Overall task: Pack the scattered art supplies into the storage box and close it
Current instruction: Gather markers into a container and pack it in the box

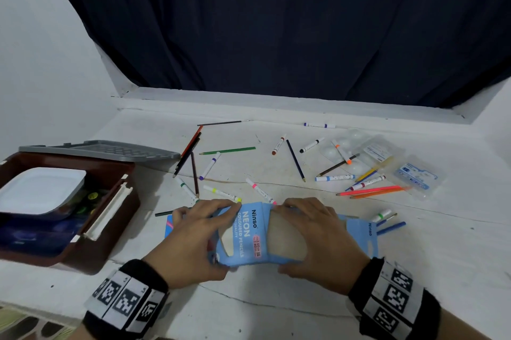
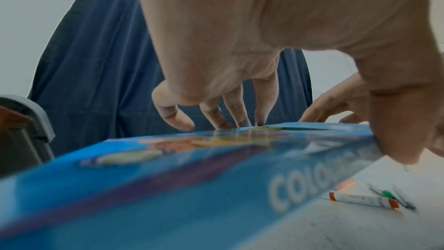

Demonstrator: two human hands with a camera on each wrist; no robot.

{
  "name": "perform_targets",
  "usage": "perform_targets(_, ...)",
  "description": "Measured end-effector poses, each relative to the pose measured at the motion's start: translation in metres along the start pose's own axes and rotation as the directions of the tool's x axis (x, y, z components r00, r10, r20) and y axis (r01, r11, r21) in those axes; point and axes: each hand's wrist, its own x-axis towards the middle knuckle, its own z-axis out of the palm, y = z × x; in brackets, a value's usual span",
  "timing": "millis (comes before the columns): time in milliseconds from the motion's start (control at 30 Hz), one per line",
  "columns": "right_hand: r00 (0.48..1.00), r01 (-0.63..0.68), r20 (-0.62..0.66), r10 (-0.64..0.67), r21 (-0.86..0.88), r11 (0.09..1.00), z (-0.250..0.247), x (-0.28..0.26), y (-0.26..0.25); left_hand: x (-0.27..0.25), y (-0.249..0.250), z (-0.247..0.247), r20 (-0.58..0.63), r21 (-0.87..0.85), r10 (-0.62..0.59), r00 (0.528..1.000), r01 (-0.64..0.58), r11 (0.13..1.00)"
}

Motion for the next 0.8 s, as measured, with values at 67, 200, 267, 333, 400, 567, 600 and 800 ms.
perform_targets(67,1.0,0.002,-0.002,-0.002,0.017,1.0,0.001,-0.001,0.001,0.001,0.0,-0.001,0.012,0.016,0.009,1.0,-0.009,1.0)
perform_targets(200,0.998,0.059,0.027,-0.06,0.016,0.998,0.002,-0.001,0.001,0.0,-0.002,0.002,0.05,0.021,0.033,0.998,-0.034,0.999)
perform_targets(267,0.995,0.091,0.03,-0.091,-0.003,0.996,0.003,0.0,0.0,0.001,-0.002,0.004,0.055,0.034,0.046,0.997,-0.048,0.998)
perform_targets(333,0.995,0.099,0.017,-0.098,-0.005,0.995,0.003,0.002,0.0,0.002,0.001,0.006,0.047,0.039,0.056,0.997,-0.058,0.998)
perform_targets(400,0.995,0.096,0.008,-0.096,-0.031,0.995,0.003,0.005,-0.001,0.005,0.004,0.008,0.038,0.043,0.062,0.997,-0.064,0.997)
perform_targets(567,0.998,0.033,0.054,-0.023,-0.207,0.978,0.006,0.001,-0.003,0.002,-0.001,0.012,0.001,-0.003,0.024,1.0,-0.024,1.0)
perform_targets(600,0.995,-0.006,0.092,0.028,-0.232,0.973,0.005,0.001,-0.001,0.0,-0.003,0.014,-0.011,-0.015,0.014,1.0,-0.014,1.0)
perform_targets(800,1.0,-0.013,0.004,0.014,-0.208,0.978,0.004,-0.004,0.011,0.001,-0.004,0.02,-0.031,-0.049,0.003,1.0,-0.004,0.999)
